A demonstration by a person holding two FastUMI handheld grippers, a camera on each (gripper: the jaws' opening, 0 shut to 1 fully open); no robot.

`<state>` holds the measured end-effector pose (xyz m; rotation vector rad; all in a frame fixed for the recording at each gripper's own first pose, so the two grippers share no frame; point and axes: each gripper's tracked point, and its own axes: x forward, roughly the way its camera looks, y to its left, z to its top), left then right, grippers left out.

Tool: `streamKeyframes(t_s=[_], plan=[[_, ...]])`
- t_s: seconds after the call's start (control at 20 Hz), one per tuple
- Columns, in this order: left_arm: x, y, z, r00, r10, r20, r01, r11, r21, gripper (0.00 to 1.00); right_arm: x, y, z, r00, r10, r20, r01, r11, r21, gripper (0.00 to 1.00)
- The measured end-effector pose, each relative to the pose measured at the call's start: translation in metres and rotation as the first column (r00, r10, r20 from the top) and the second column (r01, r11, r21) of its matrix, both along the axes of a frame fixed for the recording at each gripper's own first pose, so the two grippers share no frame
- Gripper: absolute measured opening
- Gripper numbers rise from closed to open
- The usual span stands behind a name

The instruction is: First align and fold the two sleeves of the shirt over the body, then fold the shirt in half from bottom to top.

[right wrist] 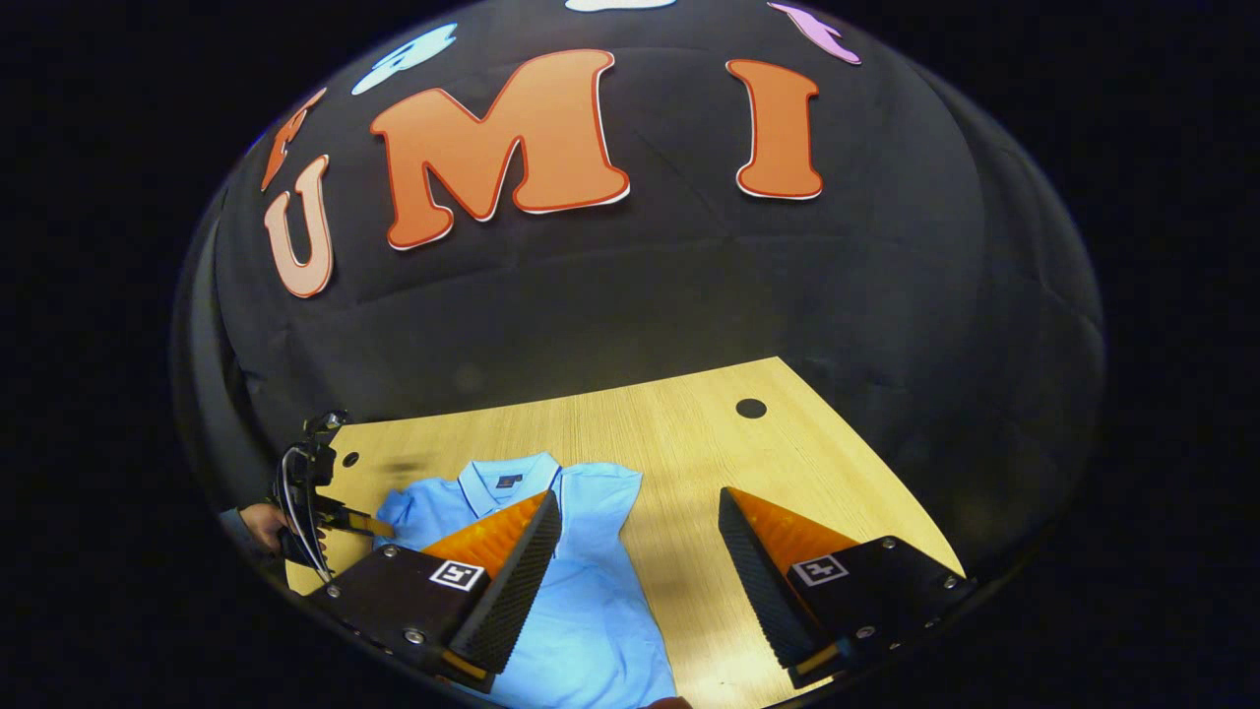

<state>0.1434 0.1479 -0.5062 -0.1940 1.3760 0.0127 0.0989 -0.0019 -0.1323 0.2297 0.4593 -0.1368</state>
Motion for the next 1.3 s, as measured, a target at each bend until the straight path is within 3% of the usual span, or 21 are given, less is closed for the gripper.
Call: streamKeyframes(t_s=[0.1, 0.15, 0.2, 0.3, 0.4, 0.75, 0.9, 1.05, 1.3], plan=[[0.001, -0.001, -0.001, 1.0, -0.012, -0.001, 0.012, 1.0, 0.016, 0.51, -0.006, -0.003, 0.005, 1.0, -0.009, 0.016, 0.009, 1.0, 0.004, 0.98], [0.001, 0.001, -0.003, 1.0, -0.016, -0.005, 0.016, 0.999, 0.029, 0.57, -0.01, -0.004, 0.007, 1.0, -0.009, 0.021, 0.009, 1.0, 0.007, 0.98], [0.004, 0.006, -0.007, 1.0, -0.009, 0.003, 0.009, 0.998, 0.068, 0.54, -0.014, -0.007, 0.007, 1.0, -0.014, 0.023, 0.014, 1.0, 0.008, 0.98], [0.007, 0.003, -0.002, 0.999, 0.018, 0.028, -0.02, 0.999, 0.041, 0.14, -0.02, -0.008, 0.011, 0.999, -0.025, 0.045, 0.025, 1.0, 0.015, 0.98], [0.008, -0.006, 0.0, 0.999, 0.021, 0.046, -0.02, 1.0, -0.018, 0.12, -0.028, -0.011, 0.015, 0.998, -0.037, 0.06, 0.036, 0.999, 0.017, 0.98], [0.025, -0.031, 0.04, 0.983, -0.062, 0.174, 0.074, 0.995, -0.065, 0.1, -0.056, -0.014, 0.005, 0.997, -0.073, 0.034, 0.073, 0.997, 0.014, 0.98], [0.029, -0.048, 0.048, 0.969, -0.132, 0.207, 0.145, 0.988, -0.051, 0.1, -0.067, -0.011, 0.001, 0.996, -0.09, 0.024, 0.09, 0.996, 0.029, 0.98], [0.033, -0.074, 0.057, 0.953, -0.185, 0.239, 0.206, 0.977, -0.062, 0.1, -0.078, -0.009, 0.0, 0.995, -0.103, 0.014, 0.103, 0.994, 0.034, 0.98], [0.022, -0.124, 0.061, 0.945, -0.238, 0.225, 0.28, 0.943, -0.181, 0.15, -0.091, -0.005, 0.001, 0.994, -0.111, 0.001, 0.111, 0.994, 0.014, 0.98]])
